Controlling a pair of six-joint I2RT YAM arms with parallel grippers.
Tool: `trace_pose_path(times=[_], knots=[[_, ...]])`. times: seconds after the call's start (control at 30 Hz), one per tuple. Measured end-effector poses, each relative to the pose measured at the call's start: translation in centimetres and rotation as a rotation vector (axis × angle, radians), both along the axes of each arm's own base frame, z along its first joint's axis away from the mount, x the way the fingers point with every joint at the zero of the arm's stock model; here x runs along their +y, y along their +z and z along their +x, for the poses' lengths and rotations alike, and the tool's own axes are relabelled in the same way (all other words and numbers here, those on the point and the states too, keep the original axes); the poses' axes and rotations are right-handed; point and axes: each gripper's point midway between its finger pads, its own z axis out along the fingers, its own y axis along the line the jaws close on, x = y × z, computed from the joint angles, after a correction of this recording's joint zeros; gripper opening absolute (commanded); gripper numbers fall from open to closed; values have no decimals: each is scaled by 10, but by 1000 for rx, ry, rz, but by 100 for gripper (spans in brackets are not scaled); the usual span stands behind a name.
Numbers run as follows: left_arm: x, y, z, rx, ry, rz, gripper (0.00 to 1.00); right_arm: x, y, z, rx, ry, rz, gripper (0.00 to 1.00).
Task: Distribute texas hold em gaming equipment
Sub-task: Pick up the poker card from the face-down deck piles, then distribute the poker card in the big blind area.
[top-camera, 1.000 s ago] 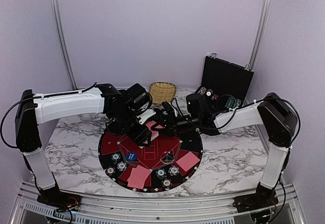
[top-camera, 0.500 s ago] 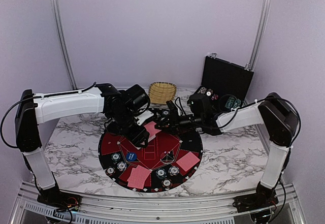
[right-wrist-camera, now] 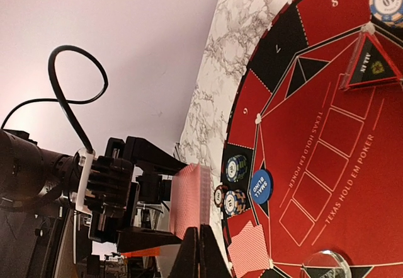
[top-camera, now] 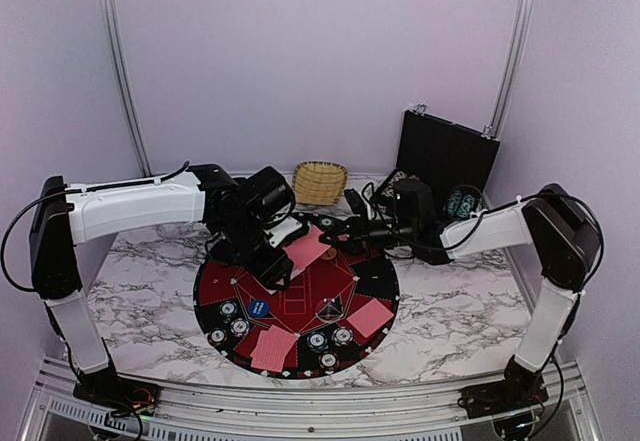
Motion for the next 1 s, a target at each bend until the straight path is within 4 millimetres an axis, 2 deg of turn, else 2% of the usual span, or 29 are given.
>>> trace_pose_path(times=[0.17,0.5,0.6,0.73,1.0], knots=[[1,0,1,-3,3,2,49,-25,-10,13,25,-49,-3,0],[1,0,2,-3,6,2,49,-103,-30,72,22,-247,-55,0],[2,0,3,-3,8,3,49,-119,-41,87,25,-289,-80,0],[4,0,5,-6,14,5,49,-128,-60,109,35,-326,-122,0],[6,0,8,-7,24,6,49,-128,-89,134,50,-344,-174,0]])
